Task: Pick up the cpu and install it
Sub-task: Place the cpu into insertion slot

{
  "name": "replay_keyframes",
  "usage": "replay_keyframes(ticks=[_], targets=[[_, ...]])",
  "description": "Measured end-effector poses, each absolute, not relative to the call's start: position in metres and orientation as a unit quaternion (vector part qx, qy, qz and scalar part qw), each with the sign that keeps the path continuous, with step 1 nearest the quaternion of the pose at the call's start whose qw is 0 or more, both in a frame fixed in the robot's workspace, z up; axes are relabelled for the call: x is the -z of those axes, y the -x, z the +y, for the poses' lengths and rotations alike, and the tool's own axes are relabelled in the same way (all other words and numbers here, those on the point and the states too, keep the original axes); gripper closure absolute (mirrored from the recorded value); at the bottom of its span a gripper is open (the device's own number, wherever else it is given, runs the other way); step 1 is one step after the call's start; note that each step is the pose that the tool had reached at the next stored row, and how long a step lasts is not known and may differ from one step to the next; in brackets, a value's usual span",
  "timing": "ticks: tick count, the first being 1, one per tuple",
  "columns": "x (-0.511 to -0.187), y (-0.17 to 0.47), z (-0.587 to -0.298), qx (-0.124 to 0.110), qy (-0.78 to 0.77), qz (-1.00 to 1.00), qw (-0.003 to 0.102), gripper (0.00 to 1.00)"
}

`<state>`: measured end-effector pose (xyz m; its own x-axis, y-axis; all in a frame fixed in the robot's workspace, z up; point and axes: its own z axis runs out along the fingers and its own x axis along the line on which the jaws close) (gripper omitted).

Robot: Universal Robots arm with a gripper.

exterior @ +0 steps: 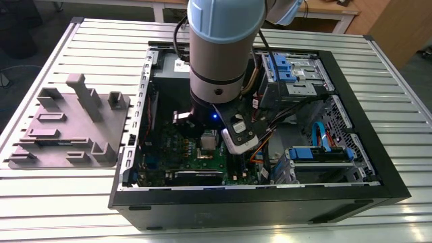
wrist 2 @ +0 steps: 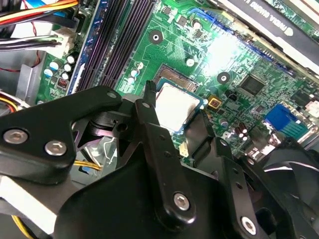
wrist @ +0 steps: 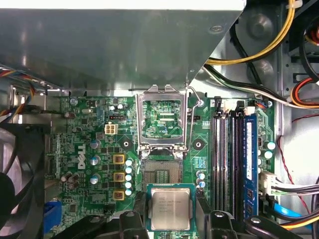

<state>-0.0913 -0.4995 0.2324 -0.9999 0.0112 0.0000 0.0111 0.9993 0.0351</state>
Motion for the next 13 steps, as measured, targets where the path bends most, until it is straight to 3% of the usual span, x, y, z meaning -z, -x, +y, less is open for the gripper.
replay_keyframes(ticks=[13], targets=[[-0.2259, 0.0913, -0.4995, -0.018, -0.006, 1.0, 0.0, 0.53]])
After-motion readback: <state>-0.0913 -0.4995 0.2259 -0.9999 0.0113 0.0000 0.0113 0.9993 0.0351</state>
